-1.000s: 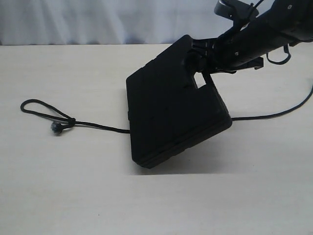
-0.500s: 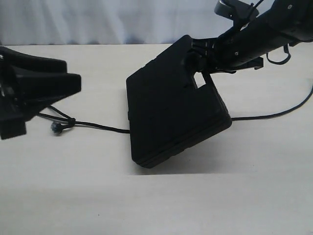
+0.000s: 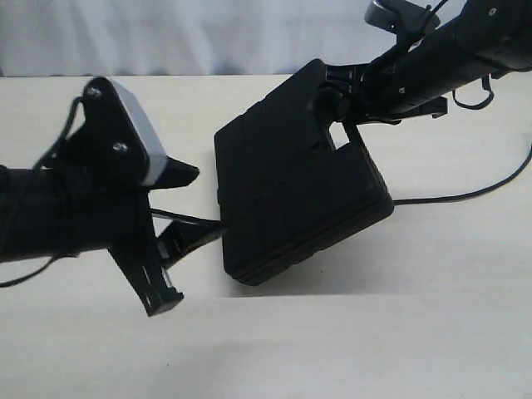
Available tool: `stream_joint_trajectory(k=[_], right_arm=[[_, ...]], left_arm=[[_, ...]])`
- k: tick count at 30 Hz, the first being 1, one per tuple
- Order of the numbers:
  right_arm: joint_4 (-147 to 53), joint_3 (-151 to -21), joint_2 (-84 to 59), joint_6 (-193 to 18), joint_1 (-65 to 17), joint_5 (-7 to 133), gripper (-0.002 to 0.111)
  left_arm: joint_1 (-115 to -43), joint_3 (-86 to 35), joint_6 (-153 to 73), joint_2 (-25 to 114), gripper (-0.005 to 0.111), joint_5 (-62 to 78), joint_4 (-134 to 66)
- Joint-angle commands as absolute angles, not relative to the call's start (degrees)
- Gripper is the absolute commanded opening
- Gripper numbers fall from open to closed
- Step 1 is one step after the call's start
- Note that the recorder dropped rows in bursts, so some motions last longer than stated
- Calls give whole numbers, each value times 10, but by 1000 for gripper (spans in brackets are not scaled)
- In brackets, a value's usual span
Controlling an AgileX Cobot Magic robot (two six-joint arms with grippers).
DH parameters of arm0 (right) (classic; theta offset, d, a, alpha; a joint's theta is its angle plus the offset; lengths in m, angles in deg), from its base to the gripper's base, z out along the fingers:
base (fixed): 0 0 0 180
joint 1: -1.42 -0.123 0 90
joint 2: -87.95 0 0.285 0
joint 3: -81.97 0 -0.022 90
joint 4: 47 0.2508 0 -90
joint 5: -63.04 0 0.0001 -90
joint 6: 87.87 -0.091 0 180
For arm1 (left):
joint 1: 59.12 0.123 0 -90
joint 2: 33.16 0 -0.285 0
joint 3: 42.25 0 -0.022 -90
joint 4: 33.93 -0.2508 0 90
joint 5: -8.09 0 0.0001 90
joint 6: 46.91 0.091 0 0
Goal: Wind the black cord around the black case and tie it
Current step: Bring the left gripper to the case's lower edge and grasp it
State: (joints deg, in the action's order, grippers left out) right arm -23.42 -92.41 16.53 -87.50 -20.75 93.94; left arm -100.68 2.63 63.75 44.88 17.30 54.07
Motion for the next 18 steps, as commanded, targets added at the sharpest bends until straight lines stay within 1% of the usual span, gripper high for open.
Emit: stream_joint_trajectory(k=[1, 3, 7, 12, 16, 18], right_arm=[[-218, -934, 153, -887, -208, 913, 4], [-210, -934, 153, -887, -208, 915, 4], [-204, -934, 153, -887, -208, 918, 4], [-204, -934, 153, -887, -208, 920, 4], [-204, -934, 153, -887, -208, 920, 4], [-204, -934, 153, -887, -208, 920, 4]], left_arm=[[-1054, 7, 645, 489, 66, 126, 551], [-1068, -8, 645, 514, 68, 110, 551], [-1084, -37, 645, 574, 68, 87, 547], [-1102, -66, 645, 645, 68, 99, 495], [-1114, -86, 645, 667, 68, 109, 490], [-1114, -92, 645, 667, 67, 142, 491]])
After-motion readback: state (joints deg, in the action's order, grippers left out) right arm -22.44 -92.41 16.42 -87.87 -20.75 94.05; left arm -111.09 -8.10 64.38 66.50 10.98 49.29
